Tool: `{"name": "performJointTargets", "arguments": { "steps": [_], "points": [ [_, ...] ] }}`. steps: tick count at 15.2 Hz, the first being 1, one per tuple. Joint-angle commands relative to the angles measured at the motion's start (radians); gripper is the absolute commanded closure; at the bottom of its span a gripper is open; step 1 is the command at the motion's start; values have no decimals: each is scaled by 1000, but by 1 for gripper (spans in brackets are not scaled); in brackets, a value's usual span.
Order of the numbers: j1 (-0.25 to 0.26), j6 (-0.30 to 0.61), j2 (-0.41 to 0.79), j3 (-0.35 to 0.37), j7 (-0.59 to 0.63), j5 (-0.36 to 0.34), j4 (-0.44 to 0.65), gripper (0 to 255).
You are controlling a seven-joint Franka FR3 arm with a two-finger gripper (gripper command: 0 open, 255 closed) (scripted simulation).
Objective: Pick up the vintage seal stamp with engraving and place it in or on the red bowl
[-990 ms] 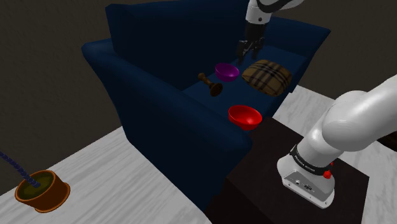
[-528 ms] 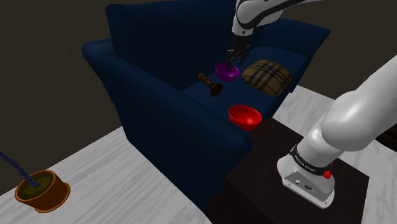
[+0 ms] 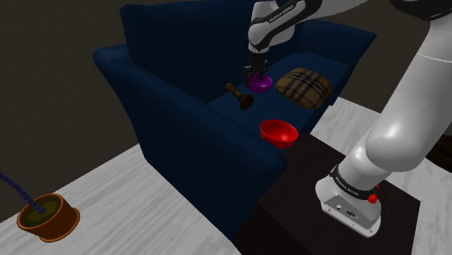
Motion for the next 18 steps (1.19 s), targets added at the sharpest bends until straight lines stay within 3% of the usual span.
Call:
{"name": "performJointTargets", "arguments": {
  "steps": [1,12,18],
  "points": [
    [-8,27,76,-2,-13,11,53,0],
    [-63,58,516,16,-53,60,474,0],
    [-70,101,564,20,-56,64,480,0]
  ]
}}
